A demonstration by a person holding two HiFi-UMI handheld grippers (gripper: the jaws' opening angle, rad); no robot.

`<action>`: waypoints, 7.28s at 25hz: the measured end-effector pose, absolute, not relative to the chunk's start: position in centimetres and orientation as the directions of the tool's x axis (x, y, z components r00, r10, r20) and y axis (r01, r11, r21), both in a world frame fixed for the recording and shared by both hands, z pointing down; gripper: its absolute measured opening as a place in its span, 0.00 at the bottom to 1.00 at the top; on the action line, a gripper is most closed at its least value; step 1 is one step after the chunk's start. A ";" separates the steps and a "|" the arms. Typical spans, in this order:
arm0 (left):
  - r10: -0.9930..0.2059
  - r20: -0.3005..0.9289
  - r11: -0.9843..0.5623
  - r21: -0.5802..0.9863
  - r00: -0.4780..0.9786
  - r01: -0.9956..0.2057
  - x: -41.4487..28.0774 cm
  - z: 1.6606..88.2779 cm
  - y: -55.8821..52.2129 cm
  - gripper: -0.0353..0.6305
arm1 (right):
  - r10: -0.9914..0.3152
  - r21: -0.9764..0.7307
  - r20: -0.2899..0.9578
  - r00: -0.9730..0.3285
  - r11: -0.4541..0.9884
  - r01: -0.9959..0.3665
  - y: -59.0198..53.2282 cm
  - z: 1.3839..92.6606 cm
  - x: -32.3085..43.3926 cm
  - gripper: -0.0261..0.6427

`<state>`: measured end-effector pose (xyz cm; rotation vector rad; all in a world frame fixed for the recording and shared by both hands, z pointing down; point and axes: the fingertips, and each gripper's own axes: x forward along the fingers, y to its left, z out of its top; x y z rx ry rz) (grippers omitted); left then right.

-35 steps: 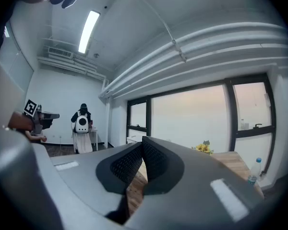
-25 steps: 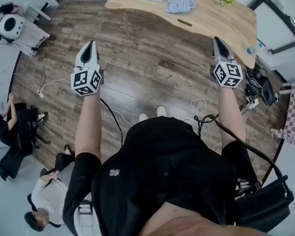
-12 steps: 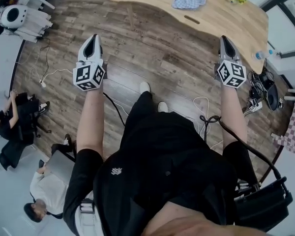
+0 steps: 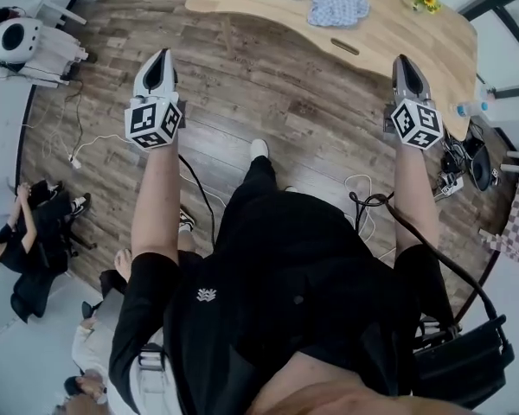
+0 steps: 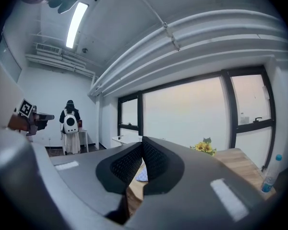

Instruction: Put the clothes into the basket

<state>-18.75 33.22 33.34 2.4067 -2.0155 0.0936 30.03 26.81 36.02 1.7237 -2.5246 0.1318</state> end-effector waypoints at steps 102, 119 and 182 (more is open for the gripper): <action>-0.709 0.149 -0.691 0.049 0.690 -0.721 -3.0 42.2 -26.3 0.05 | -0.877 -0.125 0.480 -0.026 -0.039 -0.991 -10.4 59.0 27.3 0.04; -0.701 0.170 -0.697 0.046 0.693 -0.716 -2.7 42.5 -27.0 0.05 | -0.744 -0.134 0.666 -0.054 -0.048 -0.990 -10.5 66.3 26.3 0.68; -0.788 -0.059 -0.612 -0.023 0.612 -0.790 -9.9 26.8 -26.4 0.05 | -0.957 0.051 0.284 -0.054 0.072 -0.996 -18.4 31.4 22.5 0.18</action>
